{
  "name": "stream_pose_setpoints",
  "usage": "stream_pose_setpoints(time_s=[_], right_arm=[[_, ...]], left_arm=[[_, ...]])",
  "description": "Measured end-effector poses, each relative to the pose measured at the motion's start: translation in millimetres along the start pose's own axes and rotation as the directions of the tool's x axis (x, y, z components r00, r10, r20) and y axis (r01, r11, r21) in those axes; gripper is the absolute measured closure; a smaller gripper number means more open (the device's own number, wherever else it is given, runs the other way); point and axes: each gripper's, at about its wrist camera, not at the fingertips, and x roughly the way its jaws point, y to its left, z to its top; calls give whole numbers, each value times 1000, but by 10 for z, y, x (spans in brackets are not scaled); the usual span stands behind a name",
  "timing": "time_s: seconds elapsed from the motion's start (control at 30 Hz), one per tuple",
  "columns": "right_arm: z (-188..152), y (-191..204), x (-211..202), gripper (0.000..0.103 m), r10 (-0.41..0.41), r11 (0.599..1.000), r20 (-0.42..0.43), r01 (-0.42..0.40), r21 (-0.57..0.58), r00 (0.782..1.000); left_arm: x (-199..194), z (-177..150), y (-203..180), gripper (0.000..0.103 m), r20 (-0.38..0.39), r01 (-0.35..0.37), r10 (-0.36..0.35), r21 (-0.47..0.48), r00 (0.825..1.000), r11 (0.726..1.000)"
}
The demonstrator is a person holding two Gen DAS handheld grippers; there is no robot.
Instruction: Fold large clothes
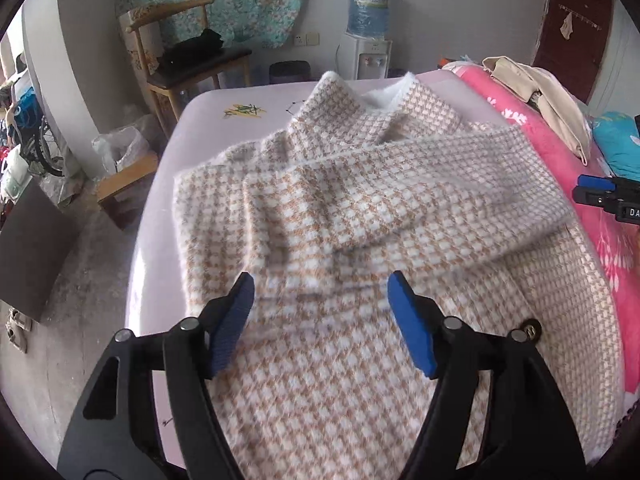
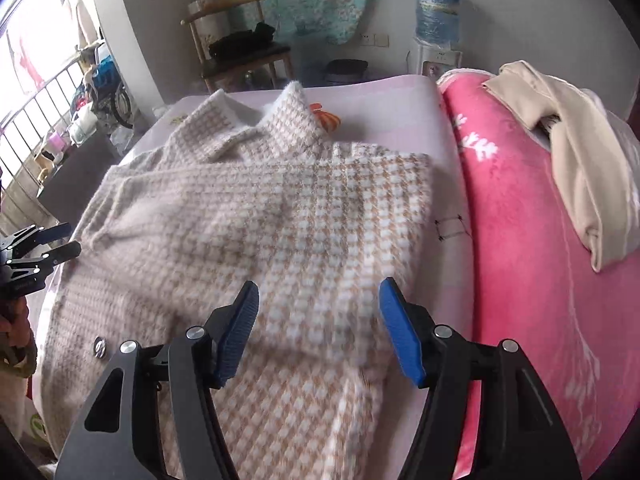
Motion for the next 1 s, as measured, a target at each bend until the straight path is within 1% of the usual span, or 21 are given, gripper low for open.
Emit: stream_pose_setpoints(time_s=[0.03, 0.07, 0.1, 0.13, 0.17, 0.23, 0.27, 0.3, 0.37, 0.47, 0.53, 0.57, 0.6, 0.63, 0.73, 0.8, 0.83, 0.9, 0.97, 1.0], right_arm=[[-108, 38, -140, 41, -4, 1000, 2, 4, -3, 1000], [-253, 107, -287, 38, -8, 1000, 2, 8, -13, 1000], [-392, 185, -416, 37, -7, 1000, 8, 7, -21, 1000], [-517, 242, -502, 35, 6, 1000, 11, -5, -25, 1000], [-708, 352, -614, 35, 39, 999, 5, -39, -28, 999], [-1056, 493, -761, 35, 92, 996, -2, -92, -15, 996], [-1233, 591, -781, 35, 112, 994, -19, -112, -13, 994], [-1374, 674, -799, 35, 111, 994, -31, -112, -14, 993], [-1673, 864, -753, 35, 74, 997, -58, -76, -29, 996], [-2026, 1019, -653, 35, 55, 998, -93, -57, -18, 994], [-2172, 1069, -551, 35, 28, 999, -121, -30, -14, 992], [-2250, 1099, -499, 35, -8, 1000, -127, 5, -21, 992], [-2294, 1124, -491, 35, -33, 999, -109, 29, -39, 993], [-2329, 1170, -501, 35, -60, 997, -90, 55, -59, 994], [-2351, 1227, -535, 35, -101, 994, -88, 96, -57, 991], [-2326, 1212, -602, 35, -90, 996, -67, 89, -23, 994], [-2326, 1214, -646, 35, -82, 997, -46, 81, -8, 996], [-2321, 1206, -666, 35, -89, 996, -34, 89, 13, 995], [-2357, 1173, -589, 27, -111, 993, -57, 113, 34, 992], [-2365, 1143, -511, 26, -113, 992, -81, 117, 41, 990]], left_arm=[[-134, -93, -17, 31, -2, -2, 2, 11, 1000, 1000], [-244, -168, -19, 26, -6, -4, 4, 19, 1000, 1000], [-363, -272, -52, 23, -11, -12, 13, 28, 1000, 1000], [-471, -393, -86, 22, -17, -21, 21, 34, 1000, 999], [-553, -490, -113, 19, -23, -19, 20, 38, 1000, 999], [-716, -777, -220, 18, -39, 1, 1, 43, 999, 999], [-773, -932, -283, 18, -52, 6, -4, 53, 999, 999], [-794, -1050, -334, 18, -62, -1, 5, 65, 998, 998], [-853, -1349, -452, 17, -66, -38, 43, 76, 997, 996], [-810, -1686, -588, 17, -91, -70, 77, 85, 993, 994], [-710, -1893, -672, 17, -117, -122, 134, 104, 984, 987], [-678, -1983, -690, 15, -116, -144, 157, 108, 981, 984], [-709, -2035, -678, 10, -73, -165, 171, 86, 982, 983], [-722, -2075, -664, 9, -56, -179, 183, 63, 982, 982], [-722, -2120, -576, 8, -68, -158, 156, -14, 985, 987], [-714, -2125, -514, 8, -88, -139, 134, -58, 987, 989], [-710, -2125, -497, 8, -94, -137, 130, -67, 987, 988], [-718, -2133, -504, 8, -96, -146, 139, -62, 986, 987], [-720, -2134, -501, 8, -98, -154, 147, -66, 984, 986], [-717, -2135, -502, 8, -101, -156, 148, -76, 984, 985]])
